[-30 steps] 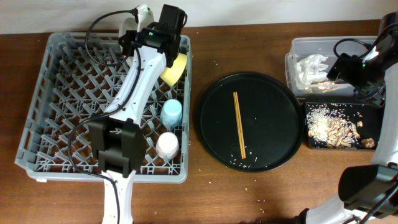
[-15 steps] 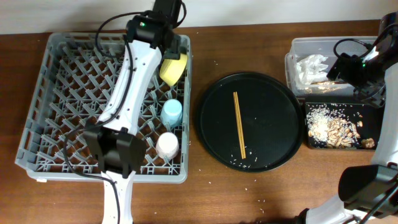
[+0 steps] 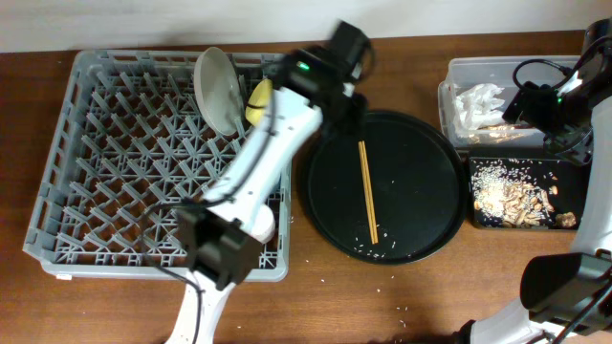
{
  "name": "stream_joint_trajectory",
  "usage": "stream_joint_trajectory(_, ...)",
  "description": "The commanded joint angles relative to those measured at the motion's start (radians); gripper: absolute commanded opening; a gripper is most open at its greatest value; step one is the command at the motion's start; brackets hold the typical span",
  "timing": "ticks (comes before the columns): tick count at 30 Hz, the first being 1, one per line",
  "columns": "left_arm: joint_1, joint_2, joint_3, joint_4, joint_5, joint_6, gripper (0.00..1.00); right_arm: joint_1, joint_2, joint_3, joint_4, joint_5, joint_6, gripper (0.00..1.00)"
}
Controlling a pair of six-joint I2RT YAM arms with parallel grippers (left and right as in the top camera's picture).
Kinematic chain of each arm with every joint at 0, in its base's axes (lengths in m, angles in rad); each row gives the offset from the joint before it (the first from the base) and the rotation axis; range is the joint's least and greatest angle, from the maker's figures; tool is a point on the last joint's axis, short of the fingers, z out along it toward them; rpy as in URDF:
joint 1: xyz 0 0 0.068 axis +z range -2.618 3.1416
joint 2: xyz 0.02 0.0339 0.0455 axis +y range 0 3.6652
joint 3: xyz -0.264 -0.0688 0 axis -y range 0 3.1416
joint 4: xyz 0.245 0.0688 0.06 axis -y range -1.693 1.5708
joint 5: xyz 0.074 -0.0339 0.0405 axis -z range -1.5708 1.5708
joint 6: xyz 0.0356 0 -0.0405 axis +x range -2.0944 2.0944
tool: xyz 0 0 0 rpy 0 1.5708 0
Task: Sort waste into correct bins and load items into the dishwasher rack
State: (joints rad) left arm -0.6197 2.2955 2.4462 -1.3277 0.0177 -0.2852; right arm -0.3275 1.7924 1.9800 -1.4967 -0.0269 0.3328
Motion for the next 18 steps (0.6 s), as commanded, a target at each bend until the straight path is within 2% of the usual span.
stream_joint_trajectory(1, -0.059, 0.151, -0.037, 0.015, 0.013, -0.045, 0.66, 0.0, -0.013, 0.02, -0.003, 0.002, 0.002, 0.98)
stream_joint_trajectory(8, -0.083, 0.313, -0.037, 0.051, 0.055, -0.089, 0.56, 0.0, -0.013, 0.02, -0.003, 0.002, 0.002, 0.99)
stream_joint_trajectory(18, -0.089, 0.346, -0.037, 0.071, 0.055, -0.097, 0.55, 0.0, -0.013, 0.02, -0.003, 0.002, 0.002, 0.98)
